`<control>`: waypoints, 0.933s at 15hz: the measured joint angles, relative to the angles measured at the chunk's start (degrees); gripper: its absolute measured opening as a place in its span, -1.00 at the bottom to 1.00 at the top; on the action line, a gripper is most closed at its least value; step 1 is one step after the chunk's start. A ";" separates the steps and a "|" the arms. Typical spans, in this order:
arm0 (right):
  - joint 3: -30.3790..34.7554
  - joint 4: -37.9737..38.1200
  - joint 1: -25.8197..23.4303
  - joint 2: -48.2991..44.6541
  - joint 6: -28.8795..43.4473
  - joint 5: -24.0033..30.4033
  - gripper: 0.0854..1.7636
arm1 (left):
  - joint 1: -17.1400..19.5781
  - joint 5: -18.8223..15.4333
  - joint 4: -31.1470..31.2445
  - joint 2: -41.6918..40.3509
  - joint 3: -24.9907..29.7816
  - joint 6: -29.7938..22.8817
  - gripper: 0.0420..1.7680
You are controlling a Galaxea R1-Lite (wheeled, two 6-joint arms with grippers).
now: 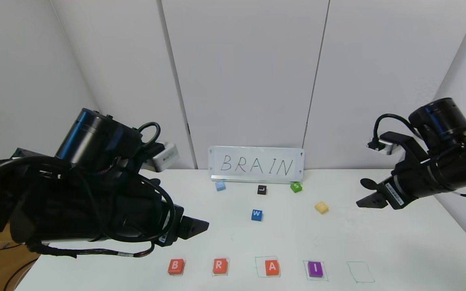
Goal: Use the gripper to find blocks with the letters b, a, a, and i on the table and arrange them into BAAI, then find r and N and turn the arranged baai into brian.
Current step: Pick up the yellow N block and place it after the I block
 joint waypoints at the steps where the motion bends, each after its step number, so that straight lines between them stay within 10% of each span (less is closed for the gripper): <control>1: -1.71 0.02 -0.13 2.26 -0.35 1.12 0.94 | 0.41 -0.05 -0.05 0.02 -0.02 0.52 0.92; 14: -28.70 9.69 0.05 27.94 -0.55 2.00 0.94 | 1.73 -0.02 -0.54 0.63 0.07 1.97 0.93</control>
